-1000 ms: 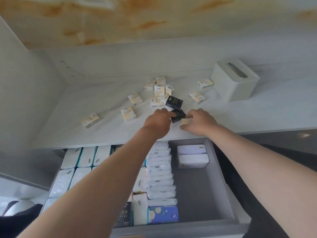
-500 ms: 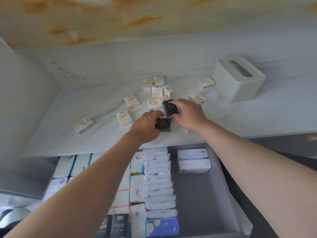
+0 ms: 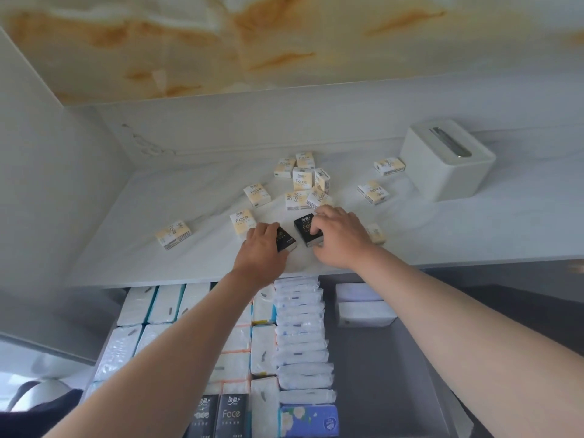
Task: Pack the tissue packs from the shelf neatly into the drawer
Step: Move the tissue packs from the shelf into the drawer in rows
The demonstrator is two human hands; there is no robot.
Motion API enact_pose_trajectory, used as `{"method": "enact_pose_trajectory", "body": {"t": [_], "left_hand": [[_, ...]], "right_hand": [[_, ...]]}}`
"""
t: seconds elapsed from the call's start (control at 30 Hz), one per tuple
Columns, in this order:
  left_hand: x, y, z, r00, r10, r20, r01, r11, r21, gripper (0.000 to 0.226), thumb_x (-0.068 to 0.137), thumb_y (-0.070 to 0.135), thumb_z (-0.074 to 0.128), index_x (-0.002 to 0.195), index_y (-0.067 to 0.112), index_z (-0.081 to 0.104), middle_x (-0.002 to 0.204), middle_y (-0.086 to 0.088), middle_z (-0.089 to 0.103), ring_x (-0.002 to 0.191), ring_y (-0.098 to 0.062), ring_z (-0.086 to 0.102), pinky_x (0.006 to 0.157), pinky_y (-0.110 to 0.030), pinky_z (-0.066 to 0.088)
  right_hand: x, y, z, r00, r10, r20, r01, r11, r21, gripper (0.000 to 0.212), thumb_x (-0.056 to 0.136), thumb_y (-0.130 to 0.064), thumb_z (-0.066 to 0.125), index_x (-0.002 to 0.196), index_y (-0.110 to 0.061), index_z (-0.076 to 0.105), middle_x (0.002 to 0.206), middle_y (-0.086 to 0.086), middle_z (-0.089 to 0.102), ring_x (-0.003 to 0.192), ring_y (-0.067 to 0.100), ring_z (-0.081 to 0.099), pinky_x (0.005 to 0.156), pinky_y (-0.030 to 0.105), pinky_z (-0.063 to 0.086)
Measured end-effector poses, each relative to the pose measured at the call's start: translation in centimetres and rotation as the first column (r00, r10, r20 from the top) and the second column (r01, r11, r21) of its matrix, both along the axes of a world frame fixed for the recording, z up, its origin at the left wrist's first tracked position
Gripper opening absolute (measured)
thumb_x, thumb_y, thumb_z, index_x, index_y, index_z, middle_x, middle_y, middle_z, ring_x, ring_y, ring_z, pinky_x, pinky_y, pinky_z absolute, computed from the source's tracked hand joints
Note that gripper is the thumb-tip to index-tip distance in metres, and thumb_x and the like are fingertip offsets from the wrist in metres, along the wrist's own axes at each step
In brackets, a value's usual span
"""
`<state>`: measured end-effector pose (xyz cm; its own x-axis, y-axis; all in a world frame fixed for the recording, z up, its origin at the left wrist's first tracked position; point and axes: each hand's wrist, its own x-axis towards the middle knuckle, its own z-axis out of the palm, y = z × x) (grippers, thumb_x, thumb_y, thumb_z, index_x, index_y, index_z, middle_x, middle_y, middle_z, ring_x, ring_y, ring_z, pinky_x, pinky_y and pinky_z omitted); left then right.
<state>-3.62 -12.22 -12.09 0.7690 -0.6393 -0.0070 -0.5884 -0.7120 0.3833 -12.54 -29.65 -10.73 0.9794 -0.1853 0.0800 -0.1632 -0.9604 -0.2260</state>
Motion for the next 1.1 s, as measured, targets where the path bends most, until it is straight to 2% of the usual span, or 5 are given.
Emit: {"method": "enact_pose_trajectory", "body": {"t": [0.23, 0.53, 0.73, 0.9, 1.1], "left_hand": [[-1.2, 4.9, 0.9, 0.994, -0.065, -0.090, 0.062, 0.997, -0.036, 0.080, 0.083, 0.024, 0.065, 0.152, 0.017, 0.026, 0.144, -0.002, 0.038, 0.132, -0.019, 0.034, 0.111, -0.034, 0.035], [-4.0, 15.7, 0.2, 0.996, -0.072, 0.051, 0.076, 0.993, -0.085, 0.061, 0.077, 0.029, 0.072, 0.131, 0.028, 0.045, 0.120, 0.009, 0.055, 0.114, -0.010, 0.042, 0.100, -0.029, 0.041], [-5.1, 19.5, -0.5, 0.977, -0.090, -0.192, 0.103, 0.993, 0.059, 0.056, 0.078, 0.017, 0.070, 0.129, 0.026, 0.048, 0.116, 0.005, 0.048, 0.113, -0.012, 0.042, 0.099, -0.023, 0.039], [-6.4, 20.3, -2.4, 0.968, -0.184, -0.173, 0.209, 0.968, 0.142, 0.052, 0.078, 0.010, 0.063, 0.127, 0.025, 0.052, 0.125, 0.005, 0.055, 0.117, -0.015, 0.042, 0.103, -0.032, 0.038], [-6.4, 20.2, -3.8, 0.969, -0.209, -0.134, 0.235, 0.948, 0.216, 0.038, 0.081, 0.029, 0.064, 0.119, 0.030, 0.064, 0.137, 0.012, 0.052, 0.131, -0.012, 0.038, 0.116, -0.033, 0.018]], "right_hand": [[0.6, 2.1, 1.8, 0.974, 0.068, -0.217, -0.050, 0.995, 0.085, 0.066, 0.080, -0.010, 0.063, 0.142, -0.022, 0.044, 0.136, 0.002, 0.044, 0.117, 0.027, 0.052, 0.093, 0.041, 0.047], [-0.7, 9.2, 0.9, 0.961, 0.147, -0.234, -0.097, 0.973, 0.211, 0.058, 0.077, -0.025, 0.073, 0.128, -0.023, 0.046, 0.120, 0.000, 0.042, 0.097, 0.024, 0.057, 0.082, 0.038, 0.051], [-3.2, 15.9, -1.0, 0.881, 0.355, -0.314, -0.295, 0.929, 0.224, 0.062, 0.075, -0.045, 0.074, 0.129, -0.024, 0.051, 0.117, -0.003, 0.047, 0.102, 0.018, 0.055, 0.082, 0.030, 0.046], [-4.7, 18.7, -3.8, 0.873, 0.210, -0.440, -0.070, 0.947, 0.314, 0.053, 0.075, -0.038, 0.076, 0.121, -0.020, 0.054, 0.115, 0.002, 0.045, 0.096, 0.021, 0.057, 0.084, 0.034, 0.051], [-5.6, 20.6, -5.8, 0.863, 0.157, -0.481, 0.066, 0.908, 0.415, 0.057, 0.090, -0.018, 0.067, 0.142, -0.014, 0.043, 0.138, 0.009, 0.036, 0.130, 0.028, 0.045, 0.103, 0.024, 0.035]]}}
